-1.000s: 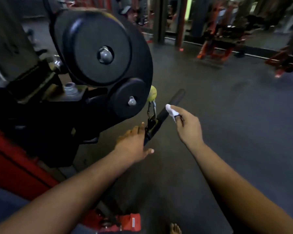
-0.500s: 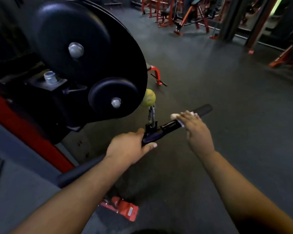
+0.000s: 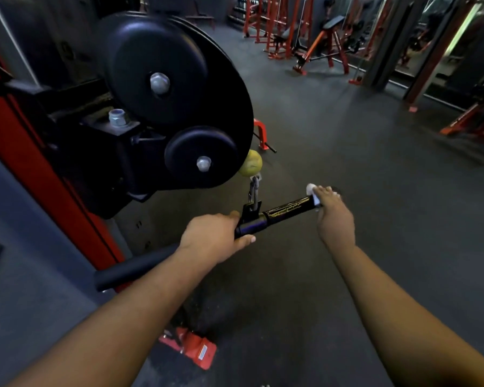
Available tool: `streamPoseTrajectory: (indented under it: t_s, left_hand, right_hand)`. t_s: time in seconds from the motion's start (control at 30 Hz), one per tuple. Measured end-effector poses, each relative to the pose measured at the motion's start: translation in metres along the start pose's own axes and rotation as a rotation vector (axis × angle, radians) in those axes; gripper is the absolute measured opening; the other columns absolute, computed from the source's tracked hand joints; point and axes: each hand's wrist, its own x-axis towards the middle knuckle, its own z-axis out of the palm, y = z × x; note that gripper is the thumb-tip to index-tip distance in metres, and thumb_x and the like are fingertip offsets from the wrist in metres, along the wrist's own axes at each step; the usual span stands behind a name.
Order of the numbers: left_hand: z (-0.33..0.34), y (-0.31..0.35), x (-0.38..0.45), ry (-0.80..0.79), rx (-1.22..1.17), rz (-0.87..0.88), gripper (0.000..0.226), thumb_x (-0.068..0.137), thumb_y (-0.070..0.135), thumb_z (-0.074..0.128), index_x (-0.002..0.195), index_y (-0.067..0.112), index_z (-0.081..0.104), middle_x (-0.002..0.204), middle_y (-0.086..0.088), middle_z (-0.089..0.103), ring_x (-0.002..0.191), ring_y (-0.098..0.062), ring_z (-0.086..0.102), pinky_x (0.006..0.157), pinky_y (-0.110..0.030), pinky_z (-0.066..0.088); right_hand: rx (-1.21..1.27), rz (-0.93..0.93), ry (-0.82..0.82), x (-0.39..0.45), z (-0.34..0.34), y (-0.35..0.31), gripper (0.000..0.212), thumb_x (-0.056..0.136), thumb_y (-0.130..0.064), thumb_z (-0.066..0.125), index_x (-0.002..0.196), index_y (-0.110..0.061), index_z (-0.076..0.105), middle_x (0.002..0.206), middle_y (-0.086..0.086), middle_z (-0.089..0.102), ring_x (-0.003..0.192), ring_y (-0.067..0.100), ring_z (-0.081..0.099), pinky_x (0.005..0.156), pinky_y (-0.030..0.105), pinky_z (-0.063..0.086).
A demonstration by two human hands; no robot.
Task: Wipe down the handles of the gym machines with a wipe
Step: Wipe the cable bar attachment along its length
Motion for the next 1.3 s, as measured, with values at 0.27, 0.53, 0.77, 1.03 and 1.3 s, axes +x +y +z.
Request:
streamPoseTrajectory:
  t_s: [0.27, 0.53, 0.77, 1.03, 1.3]
  left_hand:
    - [0.003, 0.005, -0.003, 0.053, 0.052, -0.007, 0.061, 0.095, 0.077, 0.037, 0.128, 0.027, 0.048, 0.103, 0.001, 0.064, 0.089, -0.023, 0.068, 0.07, -0.038, 0.056]
    - [0.0, 0.014, 0.0, 0.019, 0.031, -0.034, 0.069, 0.092, 0.082, 0.034, 0.132, 0.028, 0.048, 0.085, 0.007, 0.051, 0.083, -0.019, 0.065, 0.062, -0.035, 0.045]
    - [-0.002, 0.011, -0.002, 0.021, 0.013, -0.067, 0.067, 0.092, 0.082, 0.036, 0.131, 0.029, 0.049, 0.084, 0.008, 0.052, 0.083, -0.018, 0.066, 0.068, -0.037, 0.056]
    - [0.002, 0.021, 0.002, 0.008, 0.007, -0.087, 0.069, 0.092, 0.082, 0.034, 0.133, 0.028, 0.048, 0.085, 0.007, 0.051, 0.08, -0.017, 0.063, 0.061, -0.034, 0.046]
    - [0.006, 0.015, 0.005, 0.062, 0.038, -0.123, 0.067, 0.092, 0.082, 0.036, 0.13, 0.028, 0.049, 0.089, 0.005, 0.061, 0.084, -0.02, 0.068, 0.059, -0.034, 0.043]
  right_hand:
    - [0.127, -0.394, -0.115, -0.033, 0.013, -0.037, 0.048, 0.097, -0.014, 0.038, 0.139, -0.01, 0.061, 0.142, 0.007, 0.061, 0.138, 0.019, 0.048, 0.12, 0.03, 0.03]
    - [0.076, -0.036, -0.027, 0.009, 0.002, 0.016, 0.047, 0.096, -0.008, 0.038, 0.135, -0.01, 0.064, 0.142, 0.009, 0.061, 0.137, 0.028, 0.052, 0.118, 0.031, 0.029]
    - [0.186, -0.367, -0.093, -0.017, 0.015, -0.02, 0.05, 0.089, 0.011, 0.057, 0.135, -0.006, 0.063, 0.137, 0.009, 0.063, 0.134, 0.02, 0.049, 0.119, 0.017, 0.02]
    - [0.199, -0.145, 0.013, 0.004, 0.017, 0.011, 0.05, 0.092, 0.011, 0.047, 0.137, -0.003, 0.061, 0.146, 0.011, 0.056, 0.141, 0.026, 0.048, 0.121, 0.048, 0.033]
    - [0.575, -0.246, -0.036, -0.04, 0.011, -0.048, 0.05, 0.093, -0.006, 0.039, 0.137, -0.01, 0.063, 0.14, -0.001, 0.061, 0.135, 0.011, 0.054, 0.116, 0.033, 0.041]
